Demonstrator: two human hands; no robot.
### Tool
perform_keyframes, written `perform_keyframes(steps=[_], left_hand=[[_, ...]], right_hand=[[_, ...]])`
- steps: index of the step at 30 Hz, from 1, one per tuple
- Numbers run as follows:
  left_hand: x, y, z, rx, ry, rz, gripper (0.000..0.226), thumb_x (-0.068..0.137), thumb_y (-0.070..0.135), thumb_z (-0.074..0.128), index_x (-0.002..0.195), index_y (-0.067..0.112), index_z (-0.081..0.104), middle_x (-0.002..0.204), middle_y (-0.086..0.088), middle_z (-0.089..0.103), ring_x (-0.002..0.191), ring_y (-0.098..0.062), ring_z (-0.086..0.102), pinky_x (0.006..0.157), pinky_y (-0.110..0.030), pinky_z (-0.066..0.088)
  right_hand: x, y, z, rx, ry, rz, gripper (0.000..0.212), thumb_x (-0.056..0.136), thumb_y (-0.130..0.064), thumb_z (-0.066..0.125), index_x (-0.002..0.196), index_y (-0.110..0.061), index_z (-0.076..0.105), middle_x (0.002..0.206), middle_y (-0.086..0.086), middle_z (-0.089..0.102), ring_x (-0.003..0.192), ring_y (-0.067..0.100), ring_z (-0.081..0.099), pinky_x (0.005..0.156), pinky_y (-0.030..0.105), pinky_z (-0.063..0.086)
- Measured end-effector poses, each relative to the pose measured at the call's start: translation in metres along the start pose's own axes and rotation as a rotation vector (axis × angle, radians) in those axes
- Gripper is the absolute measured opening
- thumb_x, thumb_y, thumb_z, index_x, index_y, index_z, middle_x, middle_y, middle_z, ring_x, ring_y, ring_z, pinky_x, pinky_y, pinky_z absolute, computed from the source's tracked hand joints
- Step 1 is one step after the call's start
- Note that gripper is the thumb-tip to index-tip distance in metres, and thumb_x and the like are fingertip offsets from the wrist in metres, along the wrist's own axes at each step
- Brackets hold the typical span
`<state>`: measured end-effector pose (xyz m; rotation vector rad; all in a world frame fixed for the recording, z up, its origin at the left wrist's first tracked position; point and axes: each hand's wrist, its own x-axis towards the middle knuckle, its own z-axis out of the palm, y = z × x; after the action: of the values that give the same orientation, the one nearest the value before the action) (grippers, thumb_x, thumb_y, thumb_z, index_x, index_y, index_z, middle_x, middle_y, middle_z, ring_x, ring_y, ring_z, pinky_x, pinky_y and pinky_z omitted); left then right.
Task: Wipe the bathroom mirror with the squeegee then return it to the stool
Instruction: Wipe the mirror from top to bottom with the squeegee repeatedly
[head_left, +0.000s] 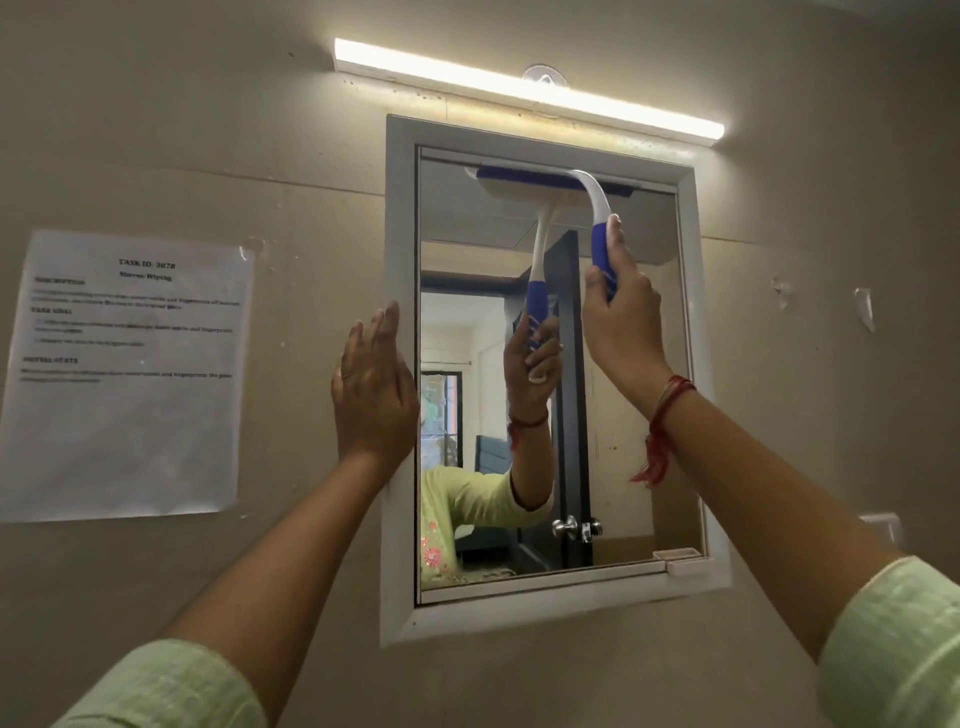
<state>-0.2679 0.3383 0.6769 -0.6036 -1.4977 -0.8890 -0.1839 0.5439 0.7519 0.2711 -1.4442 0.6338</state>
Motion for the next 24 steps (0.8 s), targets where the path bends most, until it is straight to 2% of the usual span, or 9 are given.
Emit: perform_keyframes(steps=[4, 6, 10, 13, 15, 18, 21, 24], left_hand=[[0.000, 0.000, 0.000, -0.006, -0.004, -0.002, 0.049, 0.094, 0.025, 0.026, 0.144, 0.024, 0.025, 0.148, -0.006, 0.036, 0.142, -0.026, 0.020, 0.111, -0.052, 0.023], [0.000, 0.000, 0.000, -0.006, -0.009, -0.006, 0.050, 0.094, 0.025, 0.026, 0.144, 0.024, 0.024, 0.149, -0.006, 0.035, 0.142, -0.027, 0.020, 0.111, -0.052, 0.023], [0.000, 0.000, 0.000, -0.011, -0.007, -0.006, 0.050, 0.094, 0.024, 0.026, 0.144, 0.024, 0.025, 0.148, -0.006, 0.037, 0.142, -0.027, 0.020, 0.110, -0.051, 0.023], [0.000, -0.001, 0.001, -0.016, 0.002, -0.010, 0.049, 0.094, 0.024, 0.026, 0.144, 0.024, 0.025, 0.148, -0.006, 0.037, 0.142, -0.028, 0.020, 0.111, -0.051, 0.023], [0.000, -0.001, 0.002, -0.014, 0.004, -0.009, 0.049, 0.094, 0.025, 0.026, 0.144, 0.025, 0.025, 0.148, -0.006, 0.037, 0.142, -0.028, 0.021, 0.111, -0.051, 0.022], [0.000, -0.002, 0.002, -0.014, 0.000, -0.009, 0.050, 0.094, 0.025, 0.026, 0.144, 0.026, 0.024, 0.148, -0.005, 0.036, 0.142, -0.027, 0.020, 0.111, -0.050, 0.022], [0.000, -0.002, 0.002, -0.024, 0.000, -0.004, 0.050, 0.094, 0.025, 0.026, 0.144, 0.026, 0.023, 0.148, -0.005, 0.036, 0.142, -0.026, 0.020, 0.111, -0.049, 0.022], [0.000, -0.002, 0.002, -0.024, 0.003, -0.003, 0.050, 0.094, 0.024, 0.026, 0.144, 0.026, 0.024, 0.148, -0.005, 0.037, 0.142, -0.026, 0.021, 0.111, -0.048, 0.022]], right_hand=[[-0.011, -0.001, -0.003, -0.095, -0.007, 0.002, 0.052, 0.099, -0.021, 0.037, 0.145, -0.025, 0.016, 0.065, -0.017, 0.042, 0.052, 0.004, 0.048, 0.044, -0.001, 0.035], [-0.025, 0.002, -0.006, -0.131, -0.025, -0.009, 0.052, 0.099, -0.022, 0.036, 0.145, -0.028, 0.013, 0.063, -0.014, 0.041, 0.051, 0.003, 0.045, 0.042, 0.004, 0.035], [-0.036, 0.005, -0.013, -0.169, -0.070, -0.045, 0.053, 0.099, -0.022, 0.035, 0.145, -0.030, 0.010, 0.063, -0.009, 0.040, 0.053, 0.004, 0.043, 0.049, 0.013, 0.033], [-0.010, -0.004, -0.011, -0.167, -0.052, -0.028, 0.052, 0.099, -0.020, 0.036, 0.146, -0.022, 0.014, 0.066, -0.010, 0.044, 0.055, 0.003, 0.046, 0.052, 0.012, 0.038], [-0.002, -0.009, -0.007, -0.136, -0.045, -0.010, 0.051, 0.099, -0.020, 0.037, 0.146, -0.020, 0.016, 0.072, -0.009, 0.048, 0.056, 0.002, 0.048, 0.053, 0.006, 0.038], [-0.020, -0.006, -0.007, -0.165, -0.050, -0.007, 0.052, 0.099, -0.023, 0.035, 0.146, -0.027, 0.012, 0.065, -0.010, 0.043, 0.052, 0.003, 0.045, 0.044, 0.007, 0.033], [-0.056, 0.006, -0.015, -0.172, -0.086, 0.009, 0.054, 0.099, -0.025, 0.033, 0.143, -0.037, 0.004, 0.072, 0.002, 0.048, 0.054, 0.004, 0.043, 0.048, 0.010, 0.029], [-0.068, 0.011, -0.017, -0.185, -0.093, 0.005, 0.054, 0.099, -0.026, 0.033, 0.144, -0.036, 0.005, 0.077, 0.006, 0.049, 0.057, 0.004, 0.042, 0.050, 0.013, 0.030]])
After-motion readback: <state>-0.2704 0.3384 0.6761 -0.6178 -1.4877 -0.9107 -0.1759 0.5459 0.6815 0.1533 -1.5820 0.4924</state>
